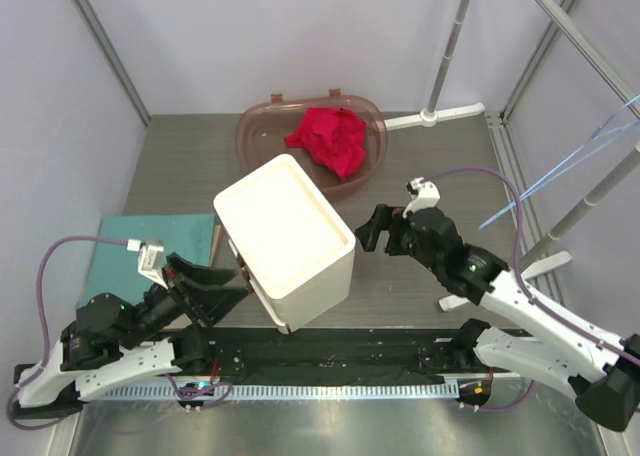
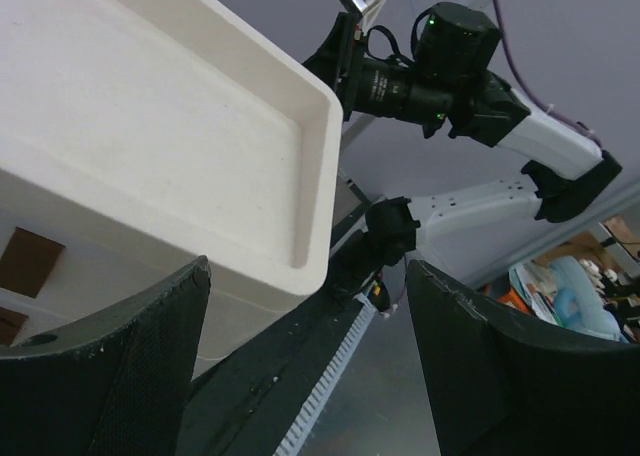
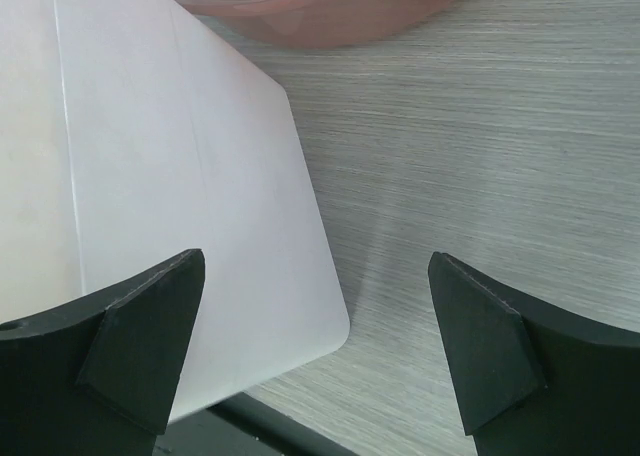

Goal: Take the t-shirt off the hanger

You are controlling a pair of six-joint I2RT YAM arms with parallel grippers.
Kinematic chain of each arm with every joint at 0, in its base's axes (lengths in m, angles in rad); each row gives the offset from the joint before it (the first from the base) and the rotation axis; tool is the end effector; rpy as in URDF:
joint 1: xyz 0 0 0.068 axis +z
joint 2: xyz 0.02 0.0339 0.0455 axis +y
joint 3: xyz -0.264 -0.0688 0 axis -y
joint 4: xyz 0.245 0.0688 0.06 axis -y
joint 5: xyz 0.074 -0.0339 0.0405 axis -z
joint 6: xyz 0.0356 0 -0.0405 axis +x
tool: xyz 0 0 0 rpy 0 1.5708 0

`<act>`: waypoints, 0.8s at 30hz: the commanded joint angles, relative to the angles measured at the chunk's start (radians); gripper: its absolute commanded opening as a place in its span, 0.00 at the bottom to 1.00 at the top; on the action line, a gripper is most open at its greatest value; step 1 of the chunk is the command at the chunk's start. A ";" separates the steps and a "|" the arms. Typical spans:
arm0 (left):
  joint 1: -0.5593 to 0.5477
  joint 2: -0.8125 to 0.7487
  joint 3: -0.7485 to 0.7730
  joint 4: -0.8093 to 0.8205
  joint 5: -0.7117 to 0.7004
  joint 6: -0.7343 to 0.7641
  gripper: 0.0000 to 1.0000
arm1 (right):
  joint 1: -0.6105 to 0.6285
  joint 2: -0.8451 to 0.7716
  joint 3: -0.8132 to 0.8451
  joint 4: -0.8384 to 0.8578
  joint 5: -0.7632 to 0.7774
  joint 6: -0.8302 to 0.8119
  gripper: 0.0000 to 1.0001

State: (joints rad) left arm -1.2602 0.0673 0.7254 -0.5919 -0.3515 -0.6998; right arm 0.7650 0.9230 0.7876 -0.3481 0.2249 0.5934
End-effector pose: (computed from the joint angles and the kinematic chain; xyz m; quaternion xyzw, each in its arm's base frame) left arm 0.0181 -0.0162 0.3357 0.0634 0.6819 -0.5305 0.4997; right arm 0.1554 0.1382 0.2999 -0.0150 0.8523 0.2482 0.4603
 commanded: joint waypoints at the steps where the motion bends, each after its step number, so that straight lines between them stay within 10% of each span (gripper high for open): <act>1: 0.001 -0.078 -0.058 0.115 0.242 0.011 0.79 | 0.010 -0.168 -0.158 0.193 0.010 0.066 1.00; 19: 0.001 -0.090 -0.561 0.820 0.770 -0.214 0.79 | 0.013 -0.920 -0.886 0.543 -0.093 0.367 1.00; 24: -0.001 -0.098 -0.767 1.144 0.735 -0.366 0.80 | 0.013 -0.793 -0.909 0.548 -0.016 0.436 1.00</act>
State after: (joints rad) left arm -1.2606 0.0090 0.0826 0.1959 0.3542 -0.9195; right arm 0.7715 0.0437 0.0380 0.1631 0.1284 0.9409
